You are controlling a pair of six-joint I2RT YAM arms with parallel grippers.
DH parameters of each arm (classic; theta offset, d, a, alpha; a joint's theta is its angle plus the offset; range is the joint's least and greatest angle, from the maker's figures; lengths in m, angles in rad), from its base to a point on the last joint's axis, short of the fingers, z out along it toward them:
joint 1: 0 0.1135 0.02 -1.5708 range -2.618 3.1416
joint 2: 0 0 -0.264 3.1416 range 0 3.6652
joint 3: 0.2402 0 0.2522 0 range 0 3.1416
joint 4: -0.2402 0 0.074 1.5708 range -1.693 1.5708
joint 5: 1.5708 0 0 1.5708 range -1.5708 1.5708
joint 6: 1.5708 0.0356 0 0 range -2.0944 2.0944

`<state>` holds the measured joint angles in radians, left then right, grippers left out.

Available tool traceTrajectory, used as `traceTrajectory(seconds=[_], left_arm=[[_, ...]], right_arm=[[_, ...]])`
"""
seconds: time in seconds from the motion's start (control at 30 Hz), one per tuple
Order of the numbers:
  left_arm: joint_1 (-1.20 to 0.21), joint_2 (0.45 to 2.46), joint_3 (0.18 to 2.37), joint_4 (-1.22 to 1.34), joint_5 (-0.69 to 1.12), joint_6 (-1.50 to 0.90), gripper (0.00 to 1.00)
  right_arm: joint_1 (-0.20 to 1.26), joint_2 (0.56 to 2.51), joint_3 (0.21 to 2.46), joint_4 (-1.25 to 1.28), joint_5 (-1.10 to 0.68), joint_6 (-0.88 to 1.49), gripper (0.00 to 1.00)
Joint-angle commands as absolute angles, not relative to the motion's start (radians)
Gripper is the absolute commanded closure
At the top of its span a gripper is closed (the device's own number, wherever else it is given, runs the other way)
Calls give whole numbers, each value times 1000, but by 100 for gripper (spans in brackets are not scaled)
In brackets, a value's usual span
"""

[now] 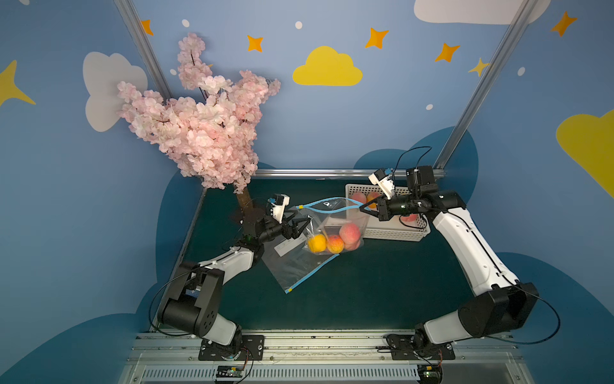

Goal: Place the peach in a zip-top bag and seal the zipper
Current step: Zip the zipper on the zipper food storage bag.

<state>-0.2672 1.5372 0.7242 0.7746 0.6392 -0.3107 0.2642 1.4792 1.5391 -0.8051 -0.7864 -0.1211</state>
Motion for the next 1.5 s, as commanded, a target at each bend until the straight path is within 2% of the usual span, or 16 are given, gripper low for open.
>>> traceTrajectory(seconds=[0.0, 0.07, 0.23, 0.57, 0.6, 0.63, 0.73, 0.9, 1.1, 1.33, 1.47], left_arm=[[-265, 1568, 770, 869, 734, -321, 21], [-264, 1588, 789, 875, 752, -323, 27], [-262, 1574, 781, 917, 779, -332, 54], [-262, 1499, 763, 907, 795, -307, 97], [-263, 1489, 766, 895, 795, -301, 97], [-263, 1476, 766, 878, 797, -293, 97], [-267, 1428, 777, 790, 816, -251, 97], [-317, 1332, 826, 489, 816, -52, 97], [-343, 1280, 864, 343, 822, 20, 97], [-350, 1257, 884, 324, 844, -1, 97], [-352, 1253, 884, 321, 848, 0, 97]], right_arm=[[260, 1441, 1529, -807, -805, -141, 100], [258, 1436, 1526, -807, -806, -141, 100], [250, 1428, 1521, -807, -777, -135, 100], [236, 1410, 1507, -832, -736, -135, 100], [235, 1406, 1508, -845, -716, -138, 100], [234, 1400, 1509, -855, -696, -141, 96], [236, 1374, 1519, -870, -620, -141, 66], [345, 1326, 1566, -848, -529, -247, 42], [457, 1384, 1657, -808, -556, -389, 37], [627, 1520, 1804, -914, -614, -654, 38], [690, 1601, 1887, -946, -610, -717, 40]])
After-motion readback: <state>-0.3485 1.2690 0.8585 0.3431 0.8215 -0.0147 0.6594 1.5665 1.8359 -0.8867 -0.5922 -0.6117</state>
